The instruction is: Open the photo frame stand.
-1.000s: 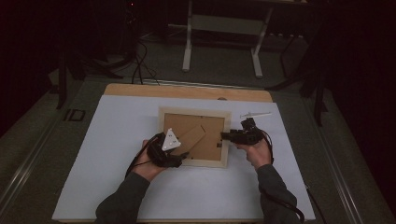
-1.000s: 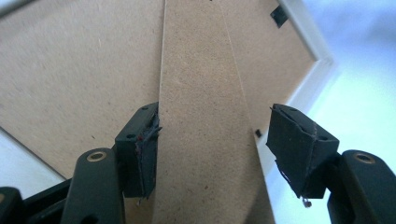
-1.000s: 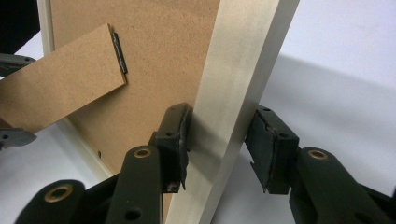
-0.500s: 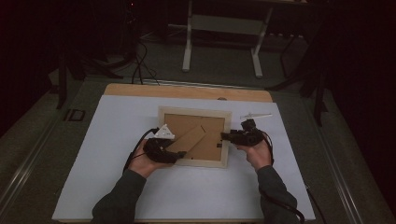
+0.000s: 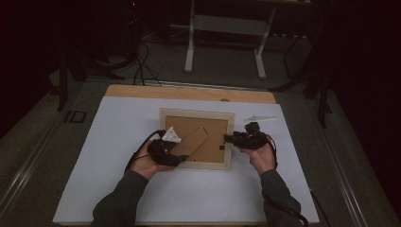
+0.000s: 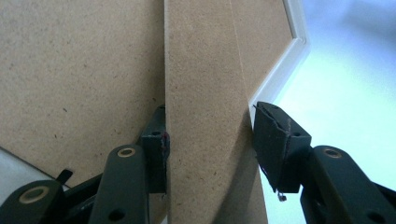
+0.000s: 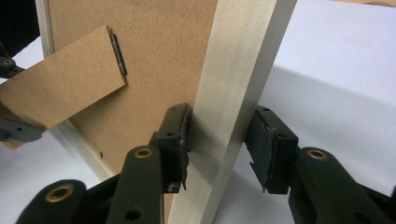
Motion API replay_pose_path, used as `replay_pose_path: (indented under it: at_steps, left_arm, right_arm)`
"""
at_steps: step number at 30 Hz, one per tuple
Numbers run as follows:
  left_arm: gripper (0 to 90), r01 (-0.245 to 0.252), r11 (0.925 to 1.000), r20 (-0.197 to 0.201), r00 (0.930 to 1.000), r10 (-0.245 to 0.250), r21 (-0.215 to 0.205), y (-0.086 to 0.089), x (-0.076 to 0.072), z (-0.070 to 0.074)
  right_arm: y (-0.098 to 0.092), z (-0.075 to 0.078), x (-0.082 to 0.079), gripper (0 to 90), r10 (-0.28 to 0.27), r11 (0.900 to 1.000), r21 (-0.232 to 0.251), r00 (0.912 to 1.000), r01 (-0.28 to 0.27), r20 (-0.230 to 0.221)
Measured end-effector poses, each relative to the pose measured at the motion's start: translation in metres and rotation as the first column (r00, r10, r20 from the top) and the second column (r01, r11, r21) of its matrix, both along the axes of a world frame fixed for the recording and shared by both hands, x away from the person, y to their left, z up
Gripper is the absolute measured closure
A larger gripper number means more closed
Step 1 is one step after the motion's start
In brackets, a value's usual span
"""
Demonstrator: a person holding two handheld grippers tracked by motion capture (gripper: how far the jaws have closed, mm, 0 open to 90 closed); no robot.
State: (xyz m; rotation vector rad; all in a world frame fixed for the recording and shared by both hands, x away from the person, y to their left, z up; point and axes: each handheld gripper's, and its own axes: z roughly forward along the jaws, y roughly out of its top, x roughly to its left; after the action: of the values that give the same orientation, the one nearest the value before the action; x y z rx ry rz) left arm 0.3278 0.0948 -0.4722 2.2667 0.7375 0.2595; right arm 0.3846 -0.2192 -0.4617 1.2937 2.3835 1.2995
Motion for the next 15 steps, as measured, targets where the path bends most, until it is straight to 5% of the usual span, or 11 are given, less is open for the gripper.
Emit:
replay_pose_path:
  at_steps: [9, 15]
  left_arm:
    - [52.7, 0.02, 0.9996, 0.05, 0.9985, -0.021, 0.022, -0.0022, -0.0051, 0.0007]
    - [52.8, 0.034, 0.9989, 0.079, 0.9962, -0.036, 0.031, -0.0027, -0.0082, 0.0014]
  right_arm:
    - [0.0031, 0.0043, 0.0002, 57.5, 0.027, 0.998, -0.05, 0.9995, -0.026, 0.019]
    - [0.0045, 0.0031, 0.0038, 50.8, 0.07, 0.997, -0.031, 0.9975, -0.07, -0.014]
